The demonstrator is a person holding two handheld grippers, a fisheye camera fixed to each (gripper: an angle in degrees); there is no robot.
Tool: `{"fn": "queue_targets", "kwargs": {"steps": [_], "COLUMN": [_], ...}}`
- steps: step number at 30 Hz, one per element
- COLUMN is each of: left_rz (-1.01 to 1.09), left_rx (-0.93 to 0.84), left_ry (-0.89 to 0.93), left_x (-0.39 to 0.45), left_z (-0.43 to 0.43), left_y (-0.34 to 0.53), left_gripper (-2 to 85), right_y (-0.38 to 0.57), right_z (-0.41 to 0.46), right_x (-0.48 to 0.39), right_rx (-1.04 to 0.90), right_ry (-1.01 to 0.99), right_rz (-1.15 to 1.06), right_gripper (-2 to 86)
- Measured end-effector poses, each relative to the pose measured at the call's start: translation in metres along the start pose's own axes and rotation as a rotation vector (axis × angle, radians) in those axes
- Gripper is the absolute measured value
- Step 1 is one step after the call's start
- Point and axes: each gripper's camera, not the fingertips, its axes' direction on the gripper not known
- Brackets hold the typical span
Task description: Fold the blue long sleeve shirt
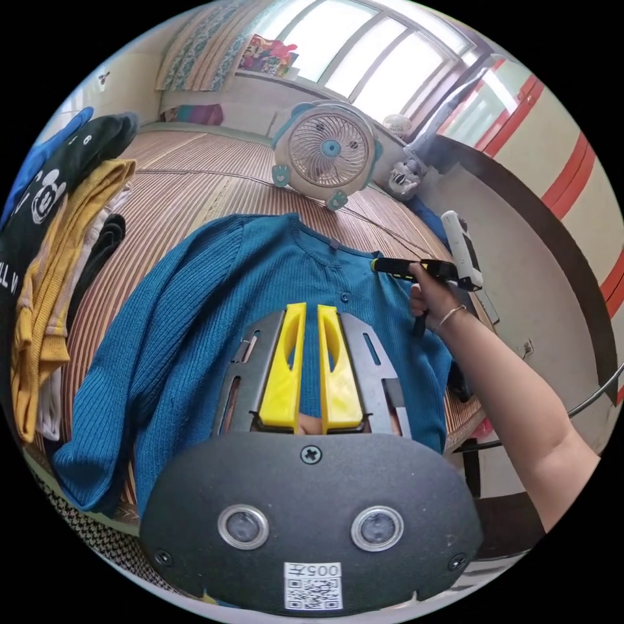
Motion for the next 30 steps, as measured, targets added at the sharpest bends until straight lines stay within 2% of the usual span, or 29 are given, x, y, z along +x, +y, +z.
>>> {"fn": "queue_targets", "kwargs": {"steps": [2,5,7,11,15,18,22,26,30], "left_rz": [0.04,0.105,0.167,0.276,0.407,0.51,0.547,0.563,0.61], "left_rx": [0.007,0.043,0.173,0.24,0.099,-0.057,-0.225,-0.244,-0.248], "left_ry": [0.004,0.001,0.001,-0.048,-0.003,-0.061,-0.036,-0.001,-0.042], "left_x": [0.01,0.028,0.042,0.063,0.076,0.083,0.09,0.103,0.117], "left_z": [-0.003,-0.028,-0.076,-0.134,-0.159,-0.161,-0.17,-0.185,-0.191], "left_y": [0.004,0.014,0.026,0.05,0.104,0.155,0.214,0.242,0.253], "left_gripper": [5.2,5.3,5.2,5.2,5.4,6.1,6.6,7.0,7.9], "right_y": [0.046,0.133,0.191,0.3,0.359,0.403,0.456,0.5,0.529], "right_z": [-0.043,-0.096,-0.122,-0.172,-0.205,-0.225,-0.235,-0.239,-0.248], "right_x": [-0.01,-0.033,-0.045,-0.05,-0.039,-0.036,-0.033,-0.039,-0.045], "right_rx": [0.106,0.162,0.177,0.183,0.161,0.163,0.142,0.121,0.14], "right_ry": [0.015,-0.032,-0.06,-0.058,-0.09,-0.139,-0.222,-0.25,-0.26], "right_rz": [-0.046,-0.171,-0.246,-0.303,-0.288,-0.297,-0.253,-0.221,-0.208], "right_gripper": [5.9,5.7,6.2,7.4,7.5,7.2,6.9,6.8,6.7]}}
